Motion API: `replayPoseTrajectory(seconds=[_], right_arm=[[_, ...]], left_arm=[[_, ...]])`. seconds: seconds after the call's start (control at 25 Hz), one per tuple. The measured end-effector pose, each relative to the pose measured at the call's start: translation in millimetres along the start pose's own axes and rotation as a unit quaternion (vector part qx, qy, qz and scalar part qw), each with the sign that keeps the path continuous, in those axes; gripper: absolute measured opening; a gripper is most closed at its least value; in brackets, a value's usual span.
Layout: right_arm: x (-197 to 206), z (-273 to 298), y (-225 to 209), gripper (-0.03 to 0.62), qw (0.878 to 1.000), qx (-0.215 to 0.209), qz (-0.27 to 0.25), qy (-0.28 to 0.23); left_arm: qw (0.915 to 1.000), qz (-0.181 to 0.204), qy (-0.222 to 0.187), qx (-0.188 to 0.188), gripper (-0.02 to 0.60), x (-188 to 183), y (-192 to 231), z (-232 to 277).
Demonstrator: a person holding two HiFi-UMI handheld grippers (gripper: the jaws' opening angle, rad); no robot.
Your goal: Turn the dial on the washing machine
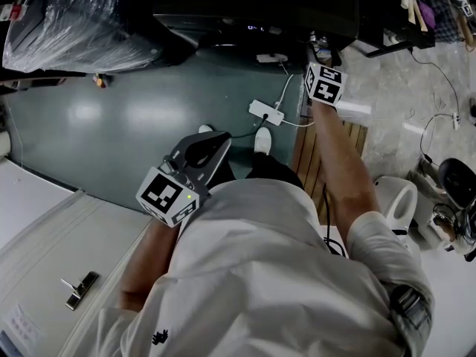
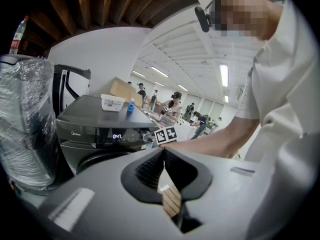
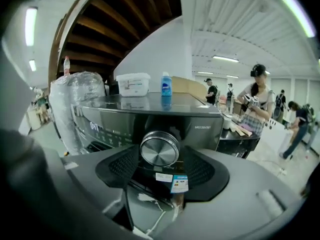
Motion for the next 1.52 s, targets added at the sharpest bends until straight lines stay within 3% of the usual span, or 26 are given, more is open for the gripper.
replayPoseTrajectory(seconds=[0.16,0.4,0.64,0.84,0.92,1.2,1.36,1.52], right_arm=[[-1.0,6.5,10.2,0.255,0.998,0.004,-0.055,0.021],[-4.5,16.5,7.3,0.253,0.998,0.025,-0.037,0.035],[-3.9,14.3,1.8,0.253,0.999,0.015,0.022,0.029],[0.5,12.1,-6.5,0.253,0.99,-0.016,0.143,-0.003],[2.0,12.4,-7.3,0.253,0.987,-0.025,0.16,-0.01],[0.1,9.1,-5.2,0.255,0.994,-0.021,0.108,-0.003],[-2.7,4.4,-0.2,0.256,1.0,-0.008,0.012,-0.001],[1.7,6.0,9.9,0.256,0.996,-0.002,-0.082,0.021]], left_arm=[[1.0,0.002,0.0,0.0,0.057,0.5,-1.9,-1.6],[1.0,0.0,0.001,-0.004,0.057,0.1,-0.8,-3.5],[1.0,-0.002,-0.002,-0.006,0.057,-1.0,1.0,-5.6],[1.0,-0.001,-0.004,-0.001,0.057,-2.1,0.1,-5.1],[1.0,0.001,-0.006,0.0,0.057,-2.9,-0.2,-4.2],[1.0,0.005,-0.003,0.003,0.057,-2.4,-2.0,-2.5],[1.0,0.003,-0.002,0.002,0.057,-1.5,0.9,-2.1],[1.0,0.003,-0.001,0.005,0.057,-0.3,0.4,-2.1]])
Point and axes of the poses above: the fingertips, and each gripper's own axes: z forward along the fingers, y to its left, x out of its underside, the point moved 7 cm from there along -z, backward along the fingers, and after that the axes turned 5 degrees about -x, right-handed, at the moved point
